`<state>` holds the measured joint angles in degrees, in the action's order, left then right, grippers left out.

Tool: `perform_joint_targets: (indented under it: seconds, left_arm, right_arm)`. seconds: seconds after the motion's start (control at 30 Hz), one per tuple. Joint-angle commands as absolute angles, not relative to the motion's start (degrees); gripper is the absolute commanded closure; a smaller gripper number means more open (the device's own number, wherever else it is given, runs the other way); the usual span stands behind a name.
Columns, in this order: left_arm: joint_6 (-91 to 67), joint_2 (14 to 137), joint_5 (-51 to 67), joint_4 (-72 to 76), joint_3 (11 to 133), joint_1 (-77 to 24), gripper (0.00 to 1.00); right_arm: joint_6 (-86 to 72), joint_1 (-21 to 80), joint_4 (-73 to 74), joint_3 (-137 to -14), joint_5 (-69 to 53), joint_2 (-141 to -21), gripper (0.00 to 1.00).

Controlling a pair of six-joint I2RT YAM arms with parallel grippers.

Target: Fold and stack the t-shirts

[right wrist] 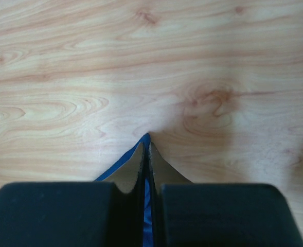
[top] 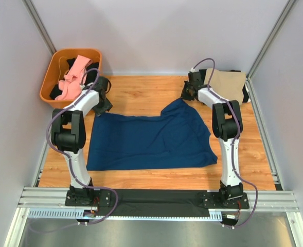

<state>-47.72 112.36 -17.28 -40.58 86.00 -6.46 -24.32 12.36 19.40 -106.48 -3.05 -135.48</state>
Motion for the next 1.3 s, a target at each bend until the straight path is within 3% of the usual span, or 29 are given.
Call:
perform_joint_targets:
  seconds: [0.0, 0.3, 0.57, 0.77, 0.93, 1.27]
  left_arm:
    - [-41.6, 115.2, -22.0, -36.7, 90.4, -9.7, 0.43]
    - [-45.4, 106.4, -36.1, -42.4, 88.0, -14.6, 0.46]
    - [-41.4, 104.1, -39.0, -44.0, 87.2, -13.6, 0.45]
    - [-42.0, 100.3, -33.8, -46.8, 83.2, -6.1, 0.54]
    - [-32.4, 95.2, -29.1, -36.9, 81.2, -12.9, 0.54]
    - [-32.3, 109.4, -20.2, -41.5, 96.7, -20.0, 0.54]
  right_arm:
    - [-24.6, 12.5, 16.4, -102.5, -4.1, -132.7, 1.0]
    - [-24.4, 12.4, 12.2, -99.3, -5.6, -130.8, 1.0]
    - [-24.8, 10.5, 10.7, -90.9, -5.8, -120.4, 1.0]
    - [-26.3, 10.2, 11.6, -84.5, -7.8, -111.3, 1.0]
    - [-26.1, 10.2, 14.1, -80.3, -7.3, -103.2, 1.0]
    - [-23.3, 10.1, 22.7, -77.4, -5.1, -94.0, 1.0]
